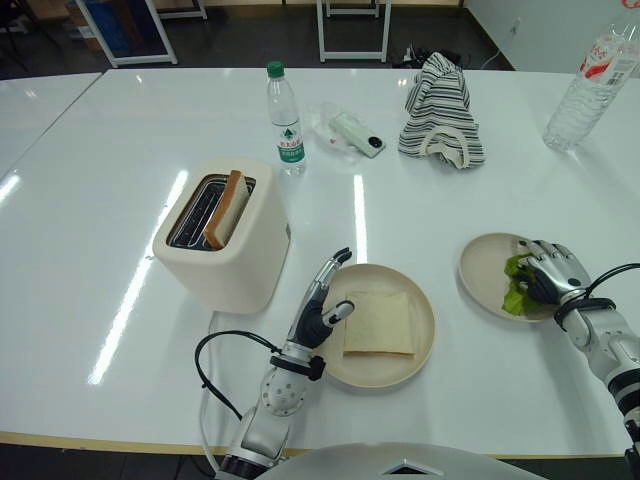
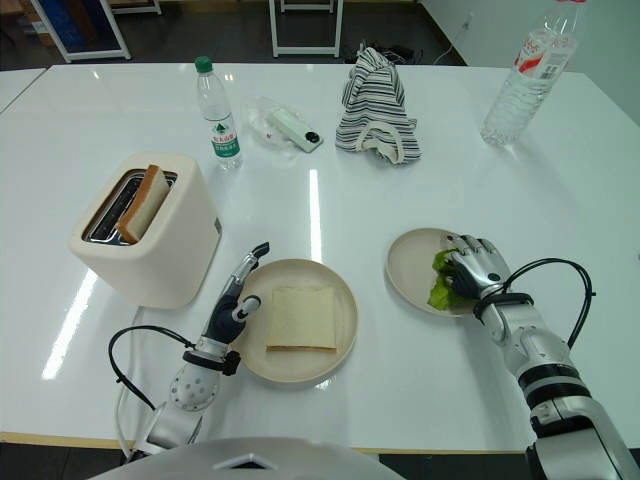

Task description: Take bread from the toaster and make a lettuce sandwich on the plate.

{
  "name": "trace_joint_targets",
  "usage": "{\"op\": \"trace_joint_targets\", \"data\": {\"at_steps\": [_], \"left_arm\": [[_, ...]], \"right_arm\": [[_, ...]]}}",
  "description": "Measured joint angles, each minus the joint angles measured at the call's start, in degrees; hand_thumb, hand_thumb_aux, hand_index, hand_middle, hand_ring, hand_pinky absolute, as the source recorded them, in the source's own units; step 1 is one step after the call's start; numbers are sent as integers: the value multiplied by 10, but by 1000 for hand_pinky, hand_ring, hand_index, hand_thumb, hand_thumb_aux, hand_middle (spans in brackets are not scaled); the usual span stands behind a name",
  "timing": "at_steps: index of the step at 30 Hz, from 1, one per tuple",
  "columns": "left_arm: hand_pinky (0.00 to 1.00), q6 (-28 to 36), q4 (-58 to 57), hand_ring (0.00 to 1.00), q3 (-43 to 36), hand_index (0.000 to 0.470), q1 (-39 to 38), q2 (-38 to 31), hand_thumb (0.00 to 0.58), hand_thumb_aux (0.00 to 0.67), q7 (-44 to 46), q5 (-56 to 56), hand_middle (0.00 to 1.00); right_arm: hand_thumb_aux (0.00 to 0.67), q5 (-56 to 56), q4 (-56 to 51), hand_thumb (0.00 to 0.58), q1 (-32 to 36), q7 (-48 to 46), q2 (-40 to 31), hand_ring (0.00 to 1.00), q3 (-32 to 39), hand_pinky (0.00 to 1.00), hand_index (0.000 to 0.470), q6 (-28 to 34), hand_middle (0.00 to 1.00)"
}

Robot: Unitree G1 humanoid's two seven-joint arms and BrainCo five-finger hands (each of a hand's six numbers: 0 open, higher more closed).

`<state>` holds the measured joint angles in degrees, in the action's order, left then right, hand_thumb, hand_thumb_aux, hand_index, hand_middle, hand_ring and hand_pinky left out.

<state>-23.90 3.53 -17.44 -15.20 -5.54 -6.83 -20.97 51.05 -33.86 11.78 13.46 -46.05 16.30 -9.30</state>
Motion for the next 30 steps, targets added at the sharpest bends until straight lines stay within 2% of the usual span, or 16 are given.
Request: {"op": "trace_joint_targets", "data": {"at_steps": [9,14,21,24,30], "left_arm": [[0,0,0,0,3,0,-2,0,0,0,-1,-4,0],[0,-10,8,0,24,0,1,-1,0,0,-9,-2,0],[0,-20,14,0,45,0,9,-1,0,0,-11,9,0],[0,-24,14,0,46,0,16,-1,0,0,-10,9,0],[0,-25,13,0,48,0,21,-1,0,0,-9,15,0]], "right_arm": [[670,-20,35,580,-17,2,-3,0,-9,0,470,-1,0],[670,-105,193,580,-81,-15,-12,0,-81,0,470,-29,0],[670,-230,429,580,-153,-93,0,0,-170,0,470,-52,0],[670,-271,499,580,-168,-133,19,0,-177,0,470,-55,0],[670,-280,544,580,-177,-183,60,0,-150,0,470,-57,0]]}}
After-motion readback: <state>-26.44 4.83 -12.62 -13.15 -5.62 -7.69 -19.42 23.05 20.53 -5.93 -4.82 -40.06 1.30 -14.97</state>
